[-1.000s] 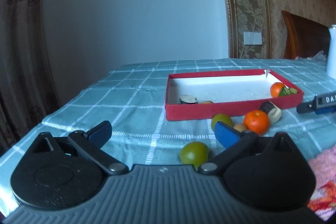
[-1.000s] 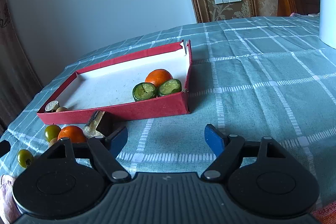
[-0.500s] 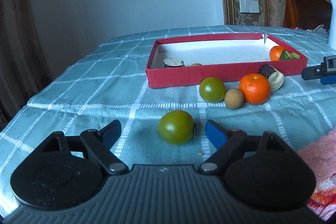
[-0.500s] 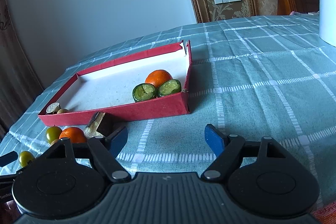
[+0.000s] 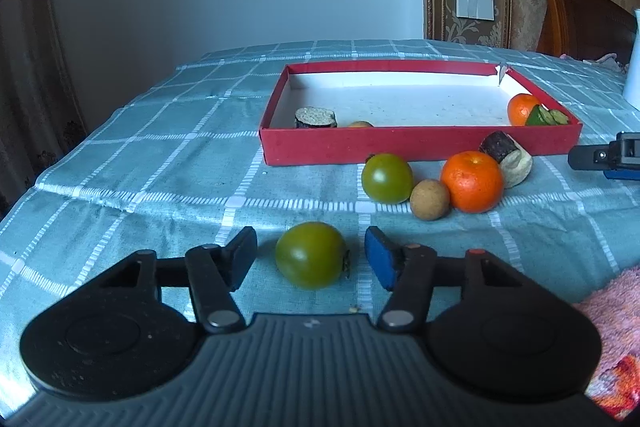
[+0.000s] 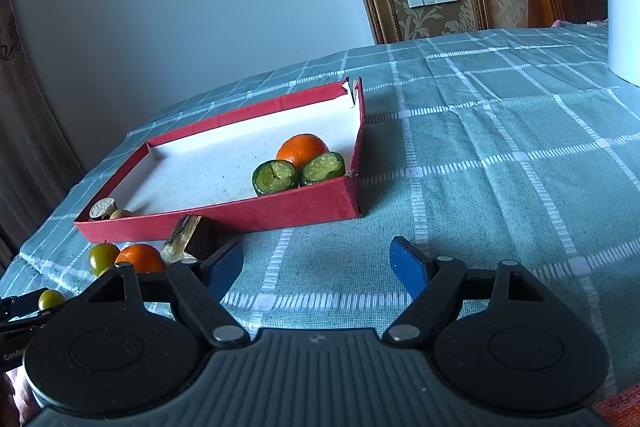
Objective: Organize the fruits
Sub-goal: 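Lower the left gripper onto the dark green tomato and close it, then carry the green tomato into the tray and open the left gripper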
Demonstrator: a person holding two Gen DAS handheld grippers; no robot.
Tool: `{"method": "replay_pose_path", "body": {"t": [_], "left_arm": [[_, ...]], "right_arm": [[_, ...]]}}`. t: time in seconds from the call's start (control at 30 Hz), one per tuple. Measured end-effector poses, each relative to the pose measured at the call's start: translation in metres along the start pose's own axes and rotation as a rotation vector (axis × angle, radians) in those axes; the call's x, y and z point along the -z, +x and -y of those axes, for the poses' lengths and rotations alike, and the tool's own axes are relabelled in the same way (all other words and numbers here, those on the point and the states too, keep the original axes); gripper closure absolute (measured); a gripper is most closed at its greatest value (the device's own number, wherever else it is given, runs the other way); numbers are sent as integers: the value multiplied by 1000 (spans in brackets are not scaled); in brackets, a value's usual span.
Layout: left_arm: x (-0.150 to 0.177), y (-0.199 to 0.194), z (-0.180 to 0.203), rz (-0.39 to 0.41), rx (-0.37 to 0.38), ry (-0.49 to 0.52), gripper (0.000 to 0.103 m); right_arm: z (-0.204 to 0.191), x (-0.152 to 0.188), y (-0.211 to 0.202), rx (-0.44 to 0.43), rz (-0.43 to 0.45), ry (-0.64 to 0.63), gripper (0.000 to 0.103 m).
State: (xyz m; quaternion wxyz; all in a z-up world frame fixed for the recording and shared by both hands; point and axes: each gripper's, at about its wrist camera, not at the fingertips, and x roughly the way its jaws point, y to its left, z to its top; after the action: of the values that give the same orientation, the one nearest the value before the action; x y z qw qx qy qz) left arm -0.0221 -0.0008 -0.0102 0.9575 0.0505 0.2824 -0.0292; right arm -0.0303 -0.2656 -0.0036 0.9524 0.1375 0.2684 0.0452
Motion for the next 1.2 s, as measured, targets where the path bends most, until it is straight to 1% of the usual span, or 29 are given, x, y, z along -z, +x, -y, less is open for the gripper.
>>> {"method": "replay_pose_path", "body": {"t": [0.07, 0.13, 0.5, 0.73, 0.93, 1.2], "left_arm": [[0, -1, 1, -1, 10, 1, 63], [0, -2, 3, -1, 11, 7, 69], [1, -4, 2, 2, 16, -4, 70], [-2, -8, -2, 13, 17, -30, 70], [-12, -15, -5, 48, 25, -46, 70], [-31, -13, -6, 89, 3, -40, 70]], "right_arm": [[0, 0, 0, 0, 0, 1, 23], [0, 0, 0, 0, 0, 1, 23], [0, 0, 0, 0, 0, 0, 23], [0, 0, 0, -1, 1, 1, 23], [0, 0, 0, -1, 1, 1, 23], [1, 0, 0, -10, 5, 13, 23]]}}
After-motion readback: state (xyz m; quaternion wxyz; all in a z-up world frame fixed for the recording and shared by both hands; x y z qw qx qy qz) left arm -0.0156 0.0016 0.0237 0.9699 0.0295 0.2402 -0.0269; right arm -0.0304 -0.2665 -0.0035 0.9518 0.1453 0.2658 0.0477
